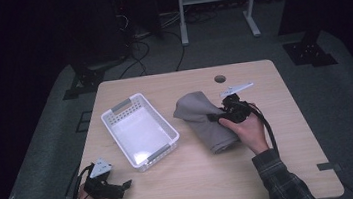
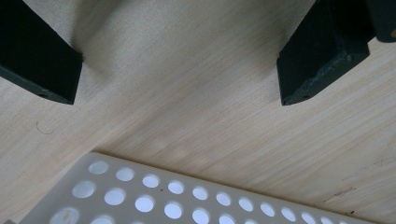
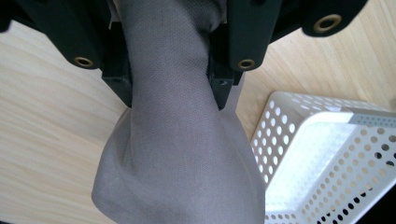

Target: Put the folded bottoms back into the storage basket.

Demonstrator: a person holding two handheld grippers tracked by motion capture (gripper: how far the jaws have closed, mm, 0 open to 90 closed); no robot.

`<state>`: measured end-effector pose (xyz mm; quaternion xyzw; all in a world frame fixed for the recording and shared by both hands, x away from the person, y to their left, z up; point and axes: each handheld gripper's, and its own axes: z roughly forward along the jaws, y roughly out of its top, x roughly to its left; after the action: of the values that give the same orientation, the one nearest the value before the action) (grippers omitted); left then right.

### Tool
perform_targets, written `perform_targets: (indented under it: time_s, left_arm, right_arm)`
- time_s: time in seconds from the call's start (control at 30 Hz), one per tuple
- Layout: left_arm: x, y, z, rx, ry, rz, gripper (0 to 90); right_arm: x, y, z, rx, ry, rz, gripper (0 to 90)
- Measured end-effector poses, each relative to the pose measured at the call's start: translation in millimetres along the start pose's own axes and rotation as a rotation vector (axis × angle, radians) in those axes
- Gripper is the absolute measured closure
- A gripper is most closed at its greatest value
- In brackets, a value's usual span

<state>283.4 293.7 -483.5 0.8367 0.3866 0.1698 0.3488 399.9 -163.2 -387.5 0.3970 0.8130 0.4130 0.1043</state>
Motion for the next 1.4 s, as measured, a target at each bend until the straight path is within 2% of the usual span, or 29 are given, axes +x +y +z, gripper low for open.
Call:
perform_targets:
  time_s: [0.87,1.4]
  left_arm:
    - [1.4,0.0,0.1,-0.002,0.010,0.002,0.0]
    - [1.1,0.0,0.4,-0.006,0.010,-0.003,0.0]
  right_arm:
    - [13.4,44.7,2.7,-0.033,0.037,-0.012,61.3]
    - [32.5,73.3,9.4,-0.042,0.060,-0.043,61.2]
